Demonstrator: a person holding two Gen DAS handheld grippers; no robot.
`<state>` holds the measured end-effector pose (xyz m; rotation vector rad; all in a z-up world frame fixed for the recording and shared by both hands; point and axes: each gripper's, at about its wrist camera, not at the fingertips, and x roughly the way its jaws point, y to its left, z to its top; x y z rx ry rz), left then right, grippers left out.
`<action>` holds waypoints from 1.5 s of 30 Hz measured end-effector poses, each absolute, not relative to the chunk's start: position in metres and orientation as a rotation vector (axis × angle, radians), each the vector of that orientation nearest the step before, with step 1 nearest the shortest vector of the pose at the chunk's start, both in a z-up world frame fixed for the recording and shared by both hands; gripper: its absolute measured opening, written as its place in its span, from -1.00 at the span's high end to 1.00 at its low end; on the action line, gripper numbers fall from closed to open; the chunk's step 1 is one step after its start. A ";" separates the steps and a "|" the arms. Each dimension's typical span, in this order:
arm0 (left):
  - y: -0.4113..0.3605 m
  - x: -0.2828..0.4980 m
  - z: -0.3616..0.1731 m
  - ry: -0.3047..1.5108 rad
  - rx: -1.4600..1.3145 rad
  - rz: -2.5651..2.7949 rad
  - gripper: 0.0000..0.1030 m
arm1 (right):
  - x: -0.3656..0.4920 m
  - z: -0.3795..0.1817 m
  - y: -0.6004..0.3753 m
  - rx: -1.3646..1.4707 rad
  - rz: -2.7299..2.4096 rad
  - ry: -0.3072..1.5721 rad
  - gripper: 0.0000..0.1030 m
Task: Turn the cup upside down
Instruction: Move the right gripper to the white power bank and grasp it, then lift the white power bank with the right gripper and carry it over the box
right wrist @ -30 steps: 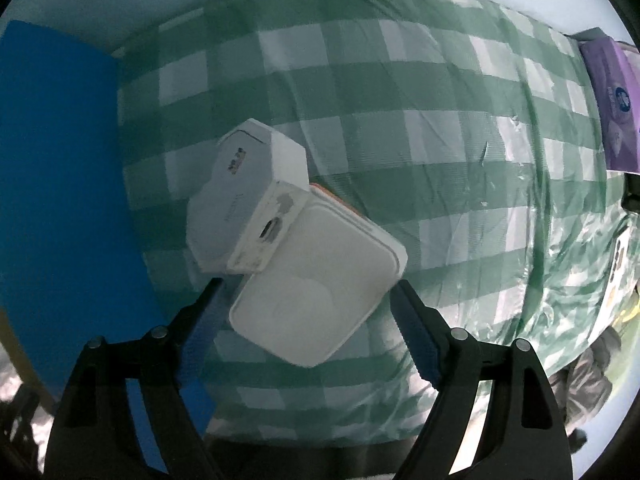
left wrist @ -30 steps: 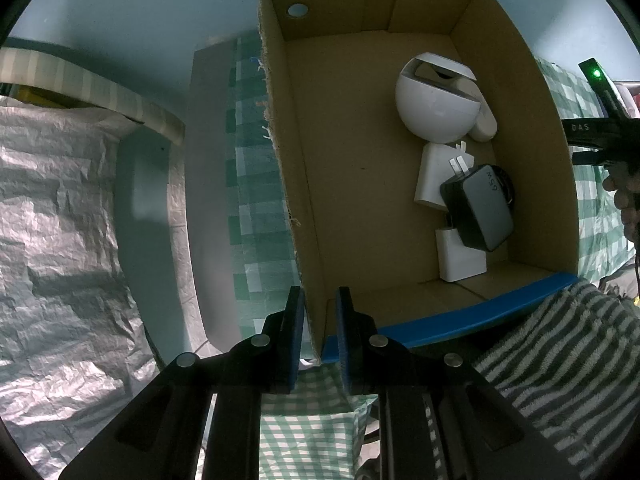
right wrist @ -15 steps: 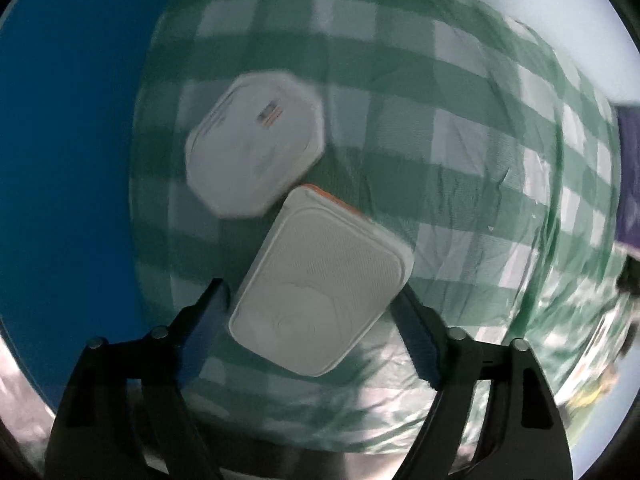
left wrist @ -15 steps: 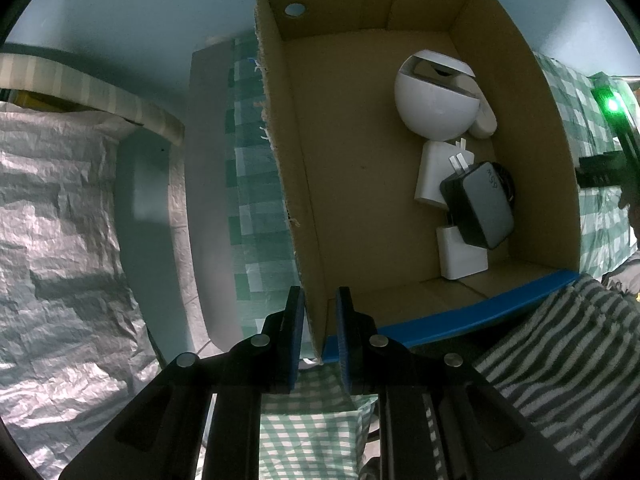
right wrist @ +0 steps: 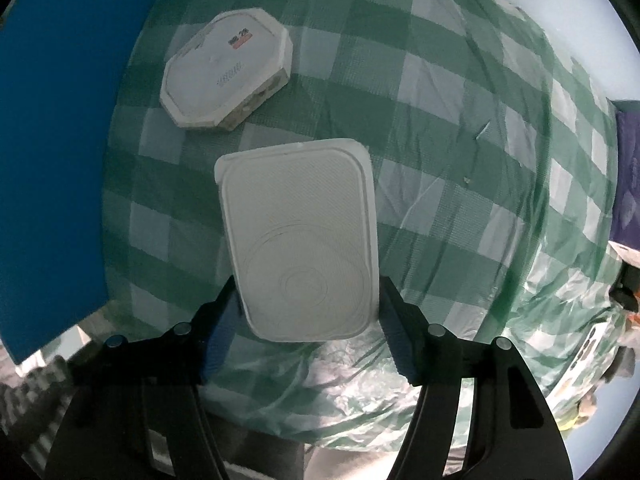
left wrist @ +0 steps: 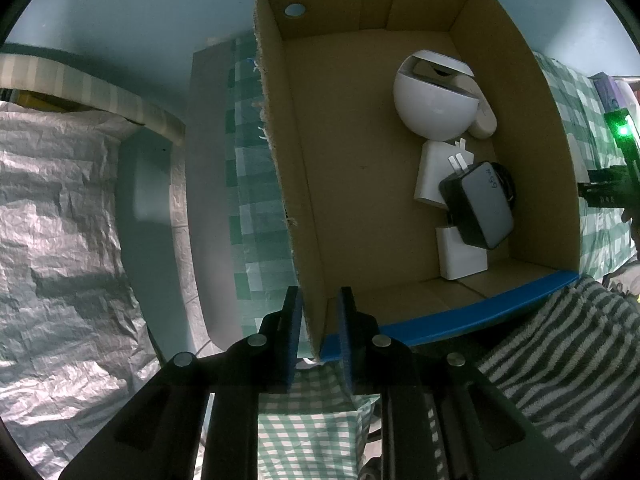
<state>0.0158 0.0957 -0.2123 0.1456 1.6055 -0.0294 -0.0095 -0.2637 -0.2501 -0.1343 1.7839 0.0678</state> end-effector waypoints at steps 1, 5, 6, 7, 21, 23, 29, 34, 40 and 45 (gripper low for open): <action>0.096 0.016 -0.212 1.605 0.145 -0.030 0.67 | -0.009 -0.249 -0.263 -0.135 0.067 1.776 -0.28; 0.095 0.016 -0.212 1.607 0.150 -0.029 0.67 | 0.010 -0.240 -0.260 -0.136 0.055 1.752 -0.31; 0.095 0.016 -0.212 1.607 0.150 -0.029 0.67 | 0.013 -0.240 -0.259 -0.131 0.051 1.747 -0.35; 0.095 0.016 -0.212 1.607 0.151 -0.029 0.67 | 0.023 -0.240 -0.263 -0.128 0.045 1.743 -0.38; 0.093 0.016 -0.212 1.603 0.145 -0.025 0.65 | 0.054 -0.242 -0.236 -0.205 0.005 1.727 -0.40; 0.094 0.016 -0.212 1.605 0.142 -0.028 0.65 | 0.056 -0.238 -0.240 -0.179 -0.004 1.724 -0.26; 0.094 0.017 -0.212 1.603 0.140 -0.030 0.64 | 0.048 -0.229 -0.251 -0.183 0.022 1.744 -0.25; 0.094 0.019 -0.209 1.597 0.139 -0.037 0.64 | 0.043 -0.219 -0.252 -0.167 0.040 1.734 -0.24; 0.086 0.020 -0.206 1.584 0.138 -0.065 0.64 | 0.054 -0.177 -0.245 -0.182 0.083 1.704 -0.24; 0.087 0.021 -0.199 1.557 0.115 -0.053 0.64 | 0.062 -0.143 -0.229 -0.189 0.122 1.672 -0.24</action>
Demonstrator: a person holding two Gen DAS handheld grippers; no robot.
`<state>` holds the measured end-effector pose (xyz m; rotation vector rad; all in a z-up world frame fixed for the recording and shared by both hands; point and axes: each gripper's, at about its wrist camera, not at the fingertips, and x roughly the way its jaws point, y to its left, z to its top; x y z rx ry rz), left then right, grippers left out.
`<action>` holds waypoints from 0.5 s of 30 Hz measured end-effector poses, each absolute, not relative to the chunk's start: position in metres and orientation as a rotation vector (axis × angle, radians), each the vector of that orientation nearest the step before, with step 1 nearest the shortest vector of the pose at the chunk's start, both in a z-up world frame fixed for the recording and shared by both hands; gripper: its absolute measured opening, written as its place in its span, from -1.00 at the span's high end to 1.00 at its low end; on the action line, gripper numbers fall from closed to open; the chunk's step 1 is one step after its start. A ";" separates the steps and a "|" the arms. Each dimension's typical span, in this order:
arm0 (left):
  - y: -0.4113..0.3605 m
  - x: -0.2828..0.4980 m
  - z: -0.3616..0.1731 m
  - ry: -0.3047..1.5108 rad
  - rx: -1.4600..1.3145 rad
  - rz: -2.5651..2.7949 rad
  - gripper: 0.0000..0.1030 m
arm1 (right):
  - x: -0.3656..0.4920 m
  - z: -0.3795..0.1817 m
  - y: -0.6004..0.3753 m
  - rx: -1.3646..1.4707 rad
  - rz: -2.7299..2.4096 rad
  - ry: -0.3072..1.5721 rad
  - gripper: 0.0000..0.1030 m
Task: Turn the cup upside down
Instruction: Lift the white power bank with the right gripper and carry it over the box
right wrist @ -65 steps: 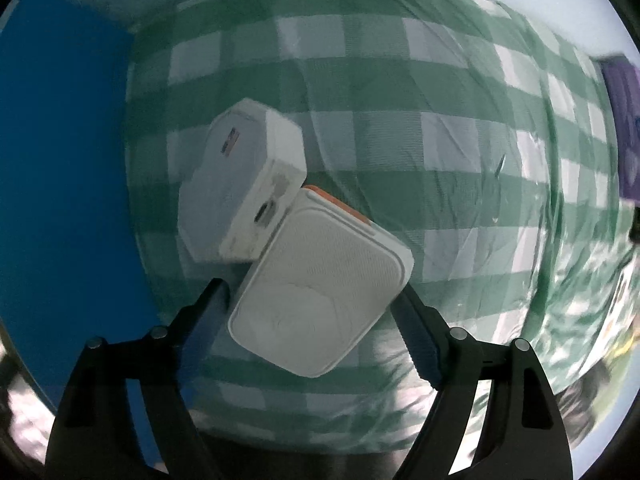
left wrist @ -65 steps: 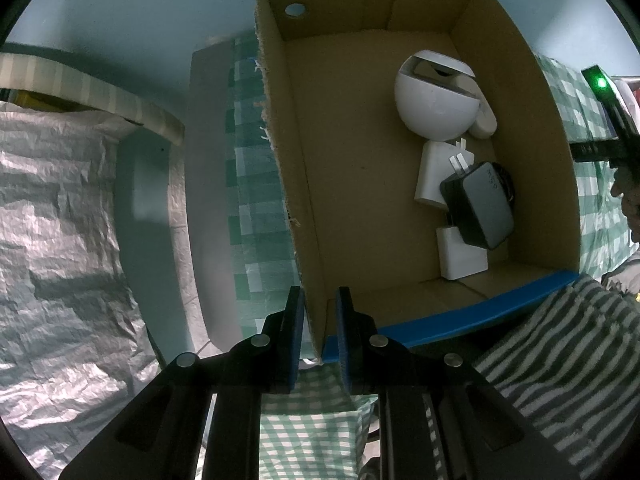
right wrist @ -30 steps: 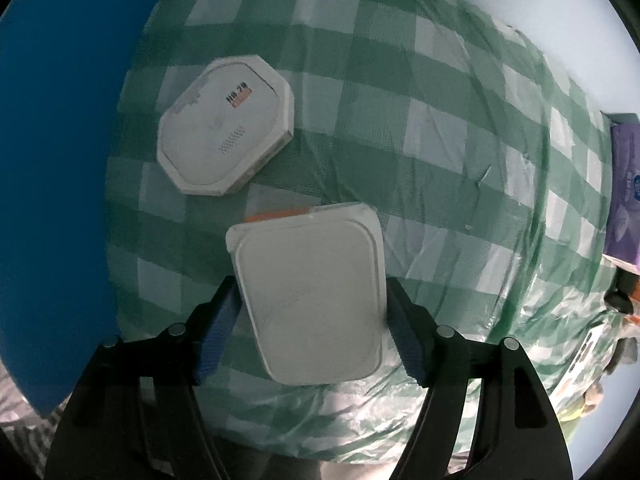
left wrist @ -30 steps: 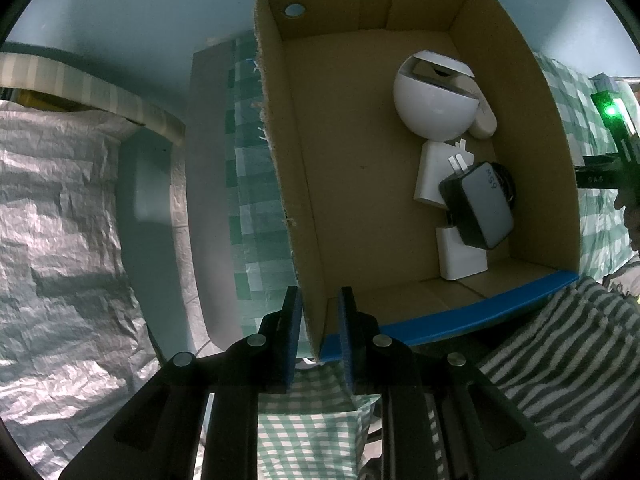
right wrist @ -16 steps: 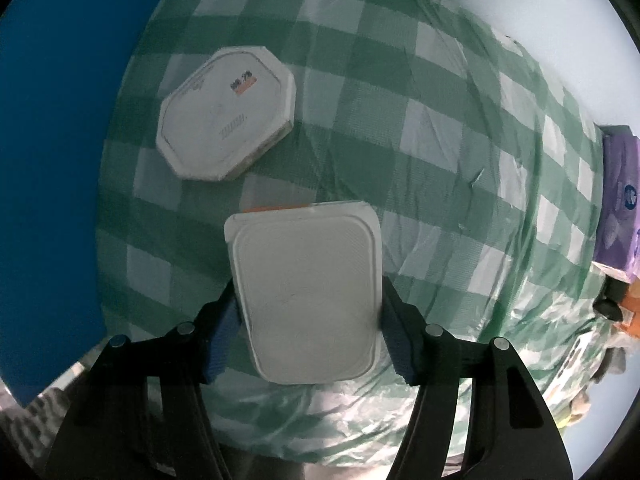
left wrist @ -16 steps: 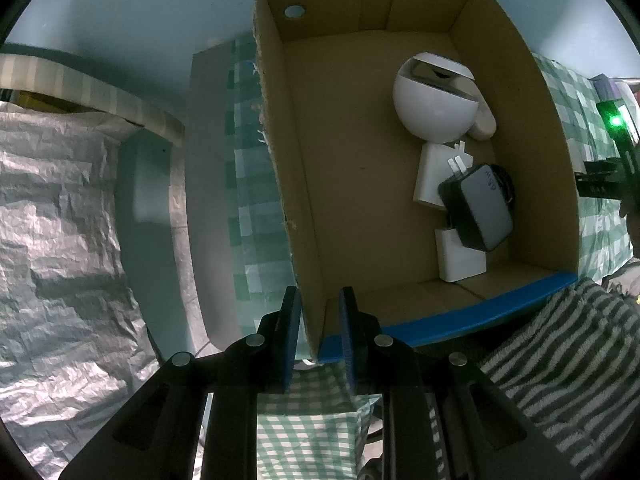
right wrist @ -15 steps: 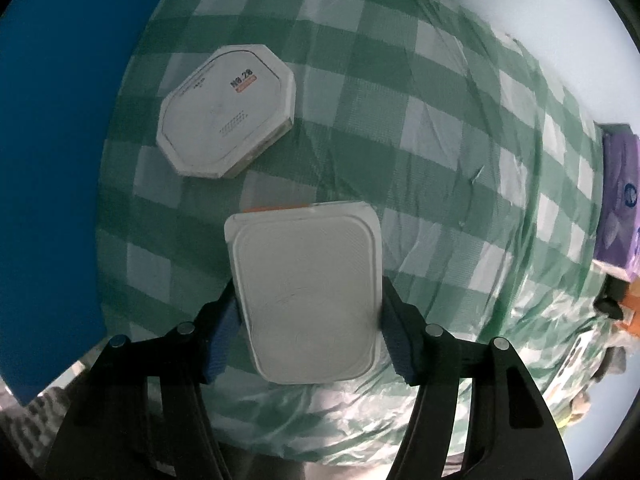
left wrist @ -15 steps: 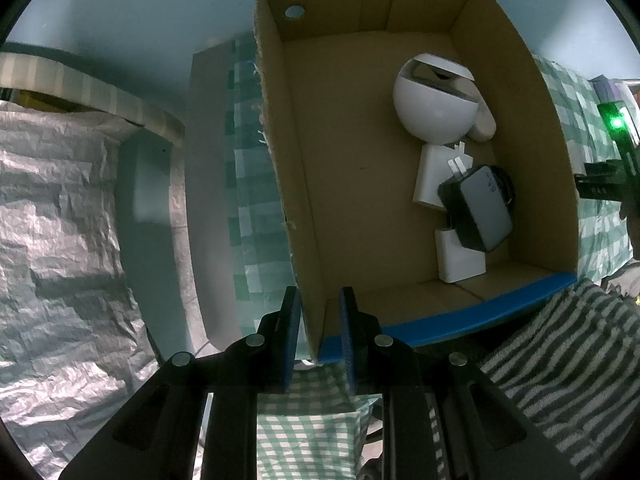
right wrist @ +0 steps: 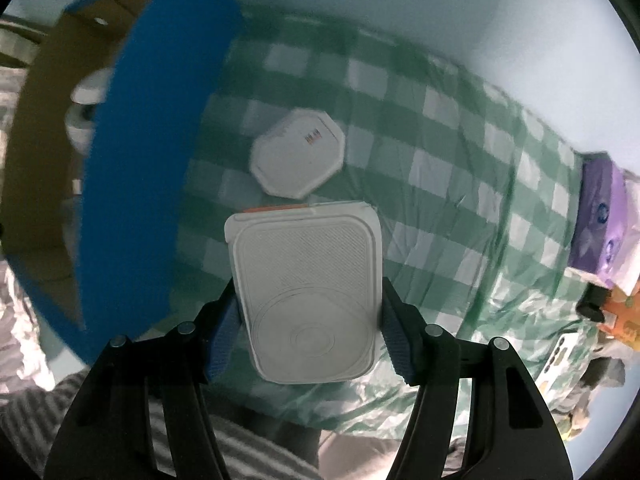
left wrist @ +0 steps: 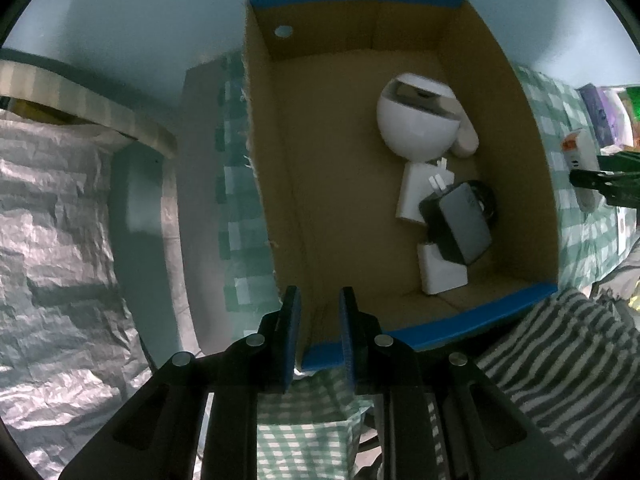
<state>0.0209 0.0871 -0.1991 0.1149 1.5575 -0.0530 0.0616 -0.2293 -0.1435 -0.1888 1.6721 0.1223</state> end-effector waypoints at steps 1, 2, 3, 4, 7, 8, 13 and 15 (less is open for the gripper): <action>0.088 0.021 -0.198 1.557 0.118 -0.046 0.64 | 0.063 -0.137 -0.227 -0.190 0.131 1.663 -0.24; 0.090 0.021 -0.197 1.558 0.120 -0.038 0.64 | 0.066 -0.127 -0.225 -0.189 0.143 1.654 -0.24; 0.093 0.021 -0.196 1.557 0.115 -0.031 0.64 | 0.069 -0.119 -0.215 -0.189 0.153 1.646 -0.24; 0.095 0.022 -0.196 1.557 0.110 -0.024 0.64 | 0.069 -0.113 -0.214 -0.190 0.165 1.636 -0.24; 0.103 0.022 -0.202 1.572 0.094 -0.010 0.64 | 0.065 -0.104 -0.206 -0.186 0.193 1.610 -0.25; 0.105 0.022 -0.206 1.581 0.081 -0.011 0.64 | 0.058 -0.105 -0.202 -0.184 0.201 1.600 -0.25; 0.105 0.021 -0.217 1.605 0.042 -0.036 0.64 | 0.050 -0.086 -0.176 -0.184 0.242 1.576 -0.24; 0.104 0.020 -0.221 1.611 0.047 -0.035 0.64 | 0.051 -0.086 -0.167 -0.192 0.266 1.562 -0.24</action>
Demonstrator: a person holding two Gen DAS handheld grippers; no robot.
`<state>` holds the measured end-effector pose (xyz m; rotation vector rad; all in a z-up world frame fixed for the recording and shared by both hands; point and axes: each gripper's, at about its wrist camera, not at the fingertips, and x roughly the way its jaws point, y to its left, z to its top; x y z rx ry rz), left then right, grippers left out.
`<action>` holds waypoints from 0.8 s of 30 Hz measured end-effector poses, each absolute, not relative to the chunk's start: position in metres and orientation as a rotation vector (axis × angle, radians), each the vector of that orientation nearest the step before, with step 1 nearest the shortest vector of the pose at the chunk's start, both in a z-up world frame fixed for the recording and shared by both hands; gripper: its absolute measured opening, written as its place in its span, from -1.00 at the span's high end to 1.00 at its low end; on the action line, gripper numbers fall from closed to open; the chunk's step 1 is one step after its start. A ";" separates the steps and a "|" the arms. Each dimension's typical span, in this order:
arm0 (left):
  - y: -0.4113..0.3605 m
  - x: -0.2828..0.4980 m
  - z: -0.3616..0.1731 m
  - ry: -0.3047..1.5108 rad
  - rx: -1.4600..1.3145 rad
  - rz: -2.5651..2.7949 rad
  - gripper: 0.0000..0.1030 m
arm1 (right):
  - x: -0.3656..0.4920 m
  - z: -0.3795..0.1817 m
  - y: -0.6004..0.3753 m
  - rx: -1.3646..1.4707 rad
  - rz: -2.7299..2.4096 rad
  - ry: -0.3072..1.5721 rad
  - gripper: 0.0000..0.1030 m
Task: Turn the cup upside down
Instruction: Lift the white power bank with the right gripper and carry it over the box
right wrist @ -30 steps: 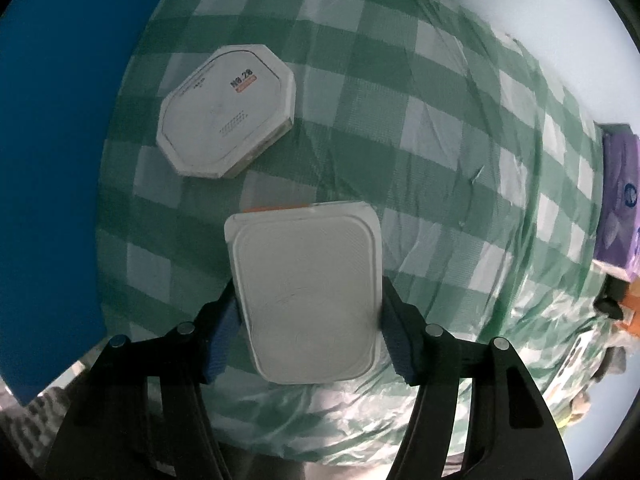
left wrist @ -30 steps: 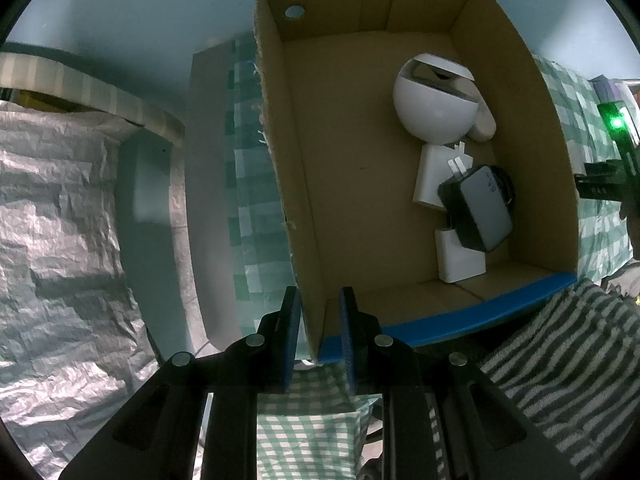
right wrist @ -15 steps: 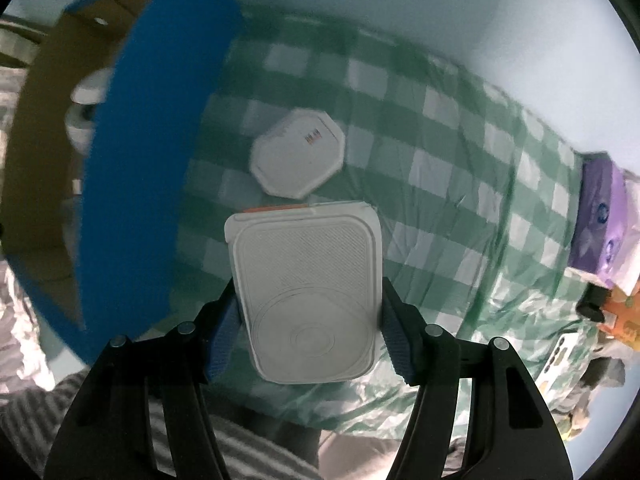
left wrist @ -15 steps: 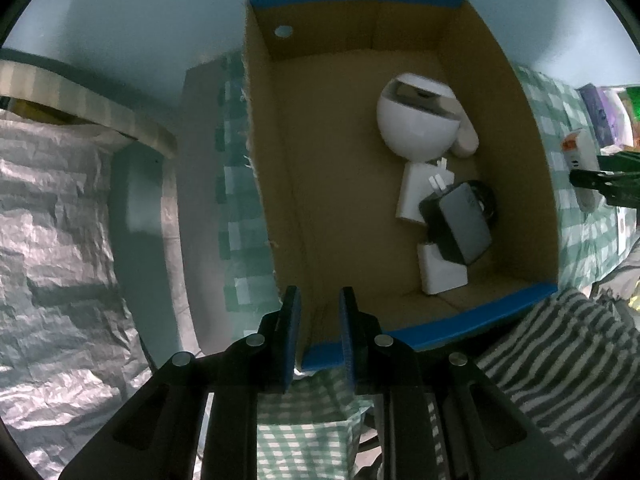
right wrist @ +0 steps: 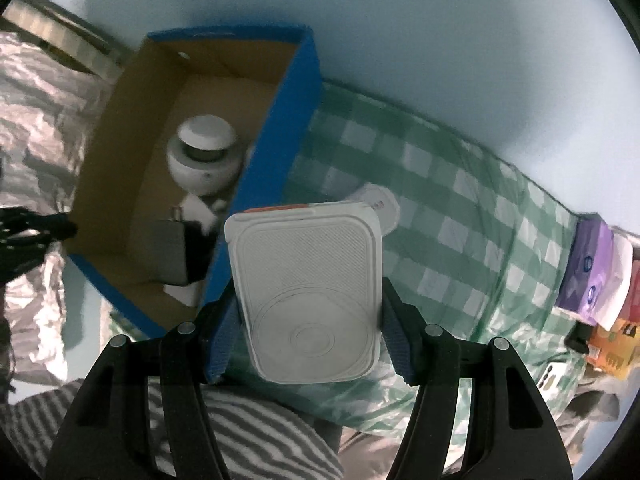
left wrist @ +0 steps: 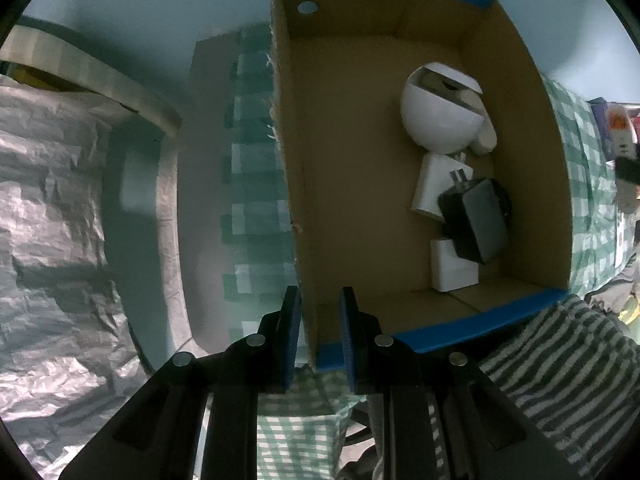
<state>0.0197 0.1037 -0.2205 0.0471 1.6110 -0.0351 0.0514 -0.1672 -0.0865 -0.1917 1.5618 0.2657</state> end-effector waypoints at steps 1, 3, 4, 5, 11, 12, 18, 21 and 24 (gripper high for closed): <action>0.104 0.020 -0.221 1.613 0.047 -0.035 0.64 | 0.053 -0.089 -0.164 -0.194 0.275 1.556 -0.24; 0.104 0.019 -0.222 1.614 0.041 -0.036 0.64 | 0.054 -0.083 -0.153 -0.205 0.303 1.546 -0.25; 0.105 0.020 -0.223 1.617 0.037 -0.037 0.64 | 0.055 -0.081 -0.147 -0.208 0.316 1.541 -0.25; 0.105 0.019 -0.224 1.617 0.034 -0.038 0.64 | 0.055 -0.080 -0.141 -0.213 0.329 1.538 -0.25; 0.104 0.018 -0.226 1.621 0.044 -0.039 0.64 | 0.057 -0.084 -0.106 -0.259 0.387 1.535 -0.25; 0.104 0.018 -0.226 1.621 0.043 -0.038 0.64 | 0.057 -0.085 -0.101 -0.263 0.395 1.537 -0.25; 0.103 0.017 -0.227 1.623 0.039 -0.038 0.66 | 0.055 -0.106 -0.076 -0.300 0.419 1.574 -0.25; 0.104 0.017 -0.227 1.623 0.035 -0.038 0.66 | 0.052 -0.122 -0.069 -0.316 0.420 1.598 -0.25; 0.106 0.017 -0.229 1.627 0.031 -0.039 0.66 | 0.049 -0.135 -0.064 -0.331 0.422 1.619 -0.25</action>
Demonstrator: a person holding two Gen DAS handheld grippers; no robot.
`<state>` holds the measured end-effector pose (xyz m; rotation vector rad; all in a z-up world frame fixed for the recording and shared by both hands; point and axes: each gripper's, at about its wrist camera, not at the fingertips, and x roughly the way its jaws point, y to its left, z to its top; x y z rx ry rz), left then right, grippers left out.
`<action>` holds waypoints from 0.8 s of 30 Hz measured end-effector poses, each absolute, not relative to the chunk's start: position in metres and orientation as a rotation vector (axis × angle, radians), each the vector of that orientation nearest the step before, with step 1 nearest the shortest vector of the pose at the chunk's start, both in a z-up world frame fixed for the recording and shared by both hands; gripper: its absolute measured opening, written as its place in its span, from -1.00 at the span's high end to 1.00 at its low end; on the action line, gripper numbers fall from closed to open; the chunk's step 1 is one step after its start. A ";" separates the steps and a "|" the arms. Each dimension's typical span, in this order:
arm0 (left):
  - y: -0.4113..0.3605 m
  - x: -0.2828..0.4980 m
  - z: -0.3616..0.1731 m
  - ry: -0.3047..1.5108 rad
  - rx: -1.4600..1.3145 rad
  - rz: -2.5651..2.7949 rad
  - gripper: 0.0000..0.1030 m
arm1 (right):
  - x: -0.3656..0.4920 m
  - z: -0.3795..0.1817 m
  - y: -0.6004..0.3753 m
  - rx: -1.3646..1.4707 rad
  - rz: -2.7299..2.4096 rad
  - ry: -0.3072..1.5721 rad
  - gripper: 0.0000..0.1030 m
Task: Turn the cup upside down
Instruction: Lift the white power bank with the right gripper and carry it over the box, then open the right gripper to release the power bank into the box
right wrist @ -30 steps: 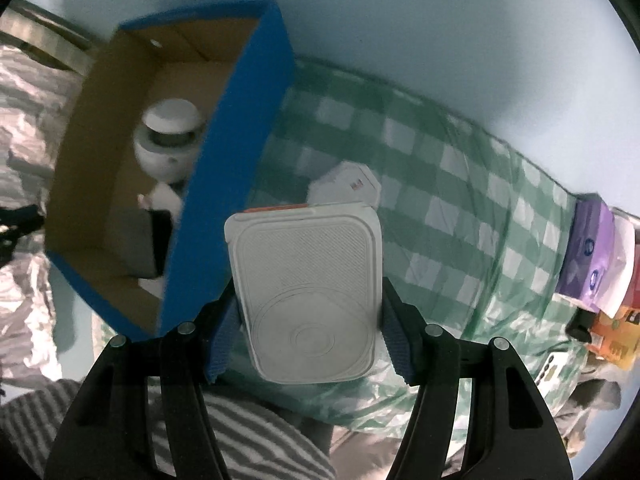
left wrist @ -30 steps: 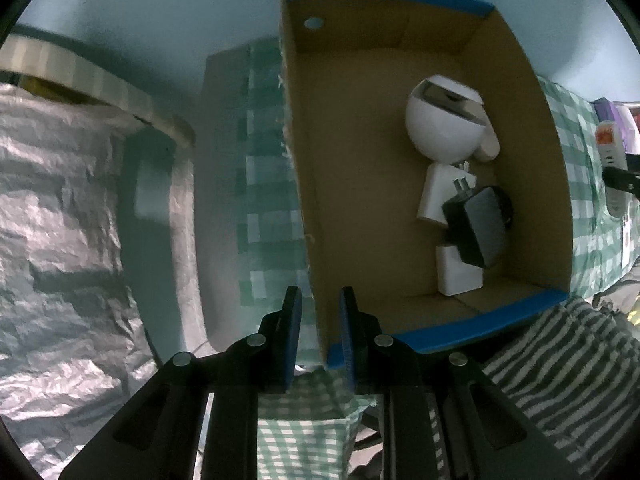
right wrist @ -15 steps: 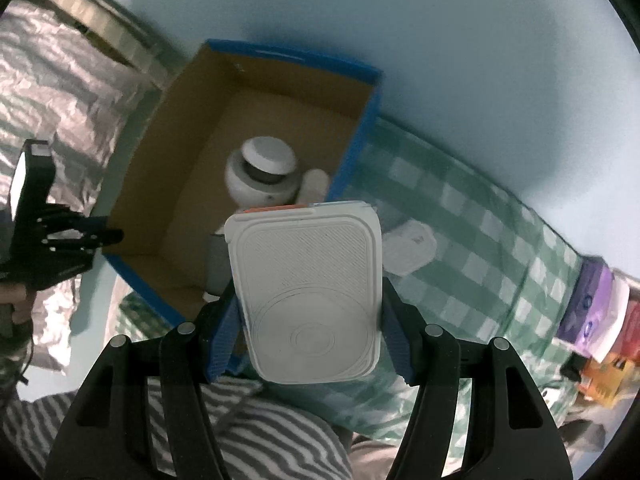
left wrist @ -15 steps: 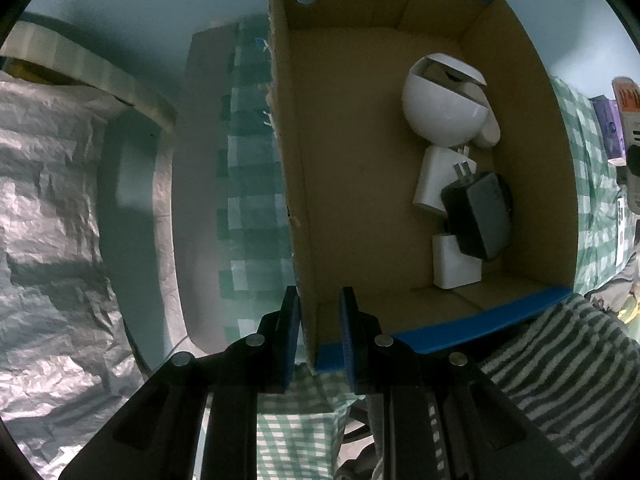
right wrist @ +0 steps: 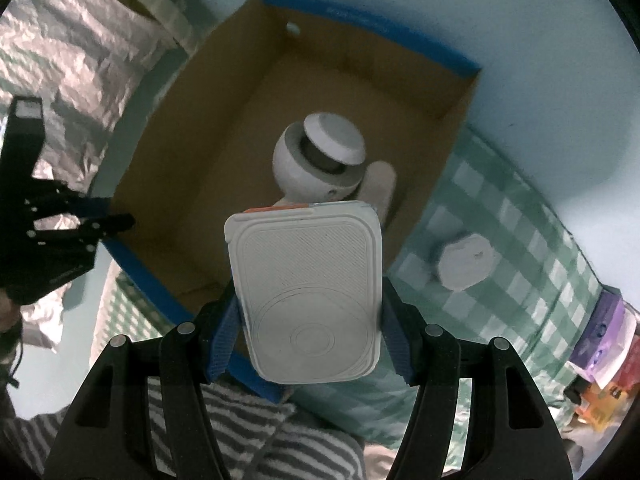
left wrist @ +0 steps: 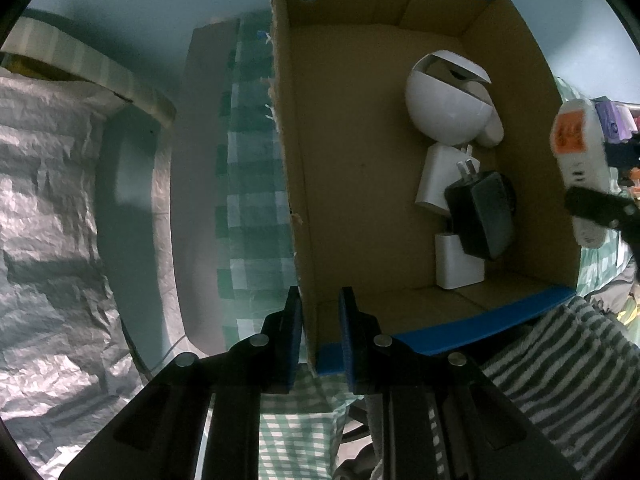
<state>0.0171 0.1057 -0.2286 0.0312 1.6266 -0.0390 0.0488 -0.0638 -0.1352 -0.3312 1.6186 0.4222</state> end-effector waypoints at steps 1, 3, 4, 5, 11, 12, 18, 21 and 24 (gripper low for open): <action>0.105 0.017 -0.228 1.626 0.033 -0.040 0.66 | 0.048 -0.138 -0.063 -0.335 0.420 1.623 -0.25; 0.106 0.017 -0.229 1.625 0.036 -0.041 0.66 | 0.046 -0.144 -0.059 -0.358 0.417 1.618 -0.24; 0.105 0.017 -0.229 1.626 0.037 -0.042 0.66 | 0.046 -0.145 -0.057 -0.375 0.413 1.610 -0.24; 0.106 0.016 -0.229 1.626 0.037 -0.042 0.67 | 0.046 -0.146 -0.057 -0.382 0.409 1.609 -0.24; 0.106 0.017 -0.230 1.627 0.038 -0.042 0.67 | 0.047 -0.151 -0.053 -0.397 0.401 1.608 -0.23; 0.106 0.017 -0.230 1.627 0.039 -0.042 0.67 | 0.046 -0.152 -0.051 -0.413 0.405 1.604 -0.23; 0.110 0.016 -0.230 1.629 0.042 -0.044 0.67 | 0.043 -0.150 -0.048 -0.399 0.429 1.585 -0.23; 0.109 0.016 -0.230 1.630 0.033 -0.050 0.67 | 0.046 -0.140 -0.050 -0.389 0.421 1.559 -0.23; 0.106 0.016 -0.230 1.630 0.045 -0.052 0.66 | 0.050 -0.133 -0.057 -0.340 0.406 1.558 -0.23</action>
